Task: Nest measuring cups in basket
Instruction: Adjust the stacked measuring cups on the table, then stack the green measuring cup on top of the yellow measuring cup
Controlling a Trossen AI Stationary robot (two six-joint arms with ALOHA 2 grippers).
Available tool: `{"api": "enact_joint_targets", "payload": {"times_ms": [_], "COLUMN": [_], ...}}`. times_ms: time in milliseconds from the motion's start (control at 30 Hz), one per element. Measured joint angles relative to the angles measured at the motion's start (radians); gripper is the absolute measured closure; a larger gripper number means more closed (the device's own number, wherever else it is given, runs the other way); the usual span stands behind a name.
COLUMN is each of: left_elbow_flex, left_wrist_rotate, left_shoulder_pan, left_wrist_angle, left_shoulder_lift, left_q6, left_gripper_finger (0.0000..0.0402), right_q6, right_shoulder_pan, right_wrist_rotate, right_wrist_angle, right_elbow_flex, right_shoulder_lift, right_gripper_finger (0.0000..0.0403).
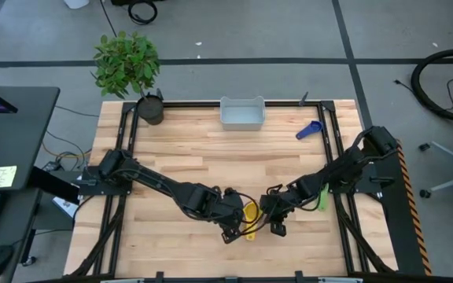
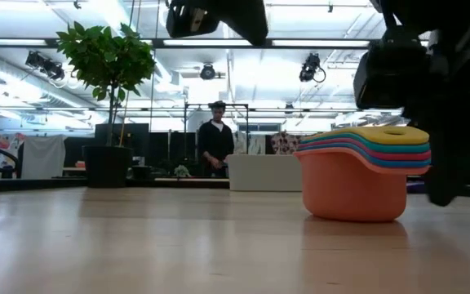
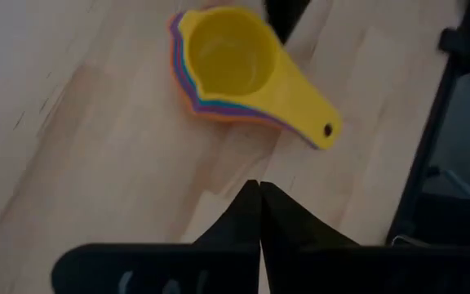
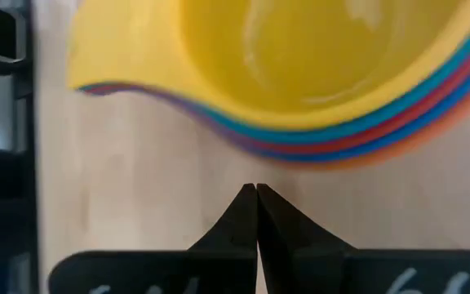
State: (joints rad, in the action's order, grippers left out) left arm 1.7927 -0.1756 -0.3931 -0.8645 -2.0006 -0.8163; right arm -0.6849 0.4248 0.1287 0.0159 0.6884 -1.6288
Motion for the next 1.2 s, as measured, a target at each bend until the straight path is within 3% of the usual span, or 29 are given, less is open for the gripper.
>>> {"api": "enact_joint_targets", "payload": {"times_ms": [433, 700, 833, 1000, 1200], "left_elbow_flex": [0.0, 0.0, 0.0, 0.0, 0.001], "left_wrist_rotate": [-0.005, -0.007, -0.008, -0.053, -0.114], "left_shoulder_pan": [0.0, 0.0, -0.008, -0.034, -0.067], "left_wrist_angle": [-0.051, -0.063, -0.07, -0.07, -0.13], "left_shoulder_lift": [0.007, 0.007, 0.007, 0.018, 0.059], "left_q6": [-0.032, -0.036, -0.039, -0.054, -0.094], "left_gripper_finger": [0.0402, 0.0402, 0.0402, 0.0402, 0.0401], "right_q6": [0.124, 0.166, 0.183, 0.234, 0.299], "right_shoulder_pan": [-0.064, -0.142, -0.156, -0.149, -0.136], "right_wrist_rotate": [-0.137, -0.137, -0.066, -0.043, -0.109], "right_wrist_angle": [-0.11, -0.214, -0.201, 0.022, 0.538], "right_elbow_flex": [0.0, 0.0, 0.0, 0.074, 0.26], "right_shoulder_lift": [-0.009, -0.008, 0.015, 0.114, 0.249], "right_gripper_finger": [0.04, 0.04, 0.04, 0.04, 0.04]}}
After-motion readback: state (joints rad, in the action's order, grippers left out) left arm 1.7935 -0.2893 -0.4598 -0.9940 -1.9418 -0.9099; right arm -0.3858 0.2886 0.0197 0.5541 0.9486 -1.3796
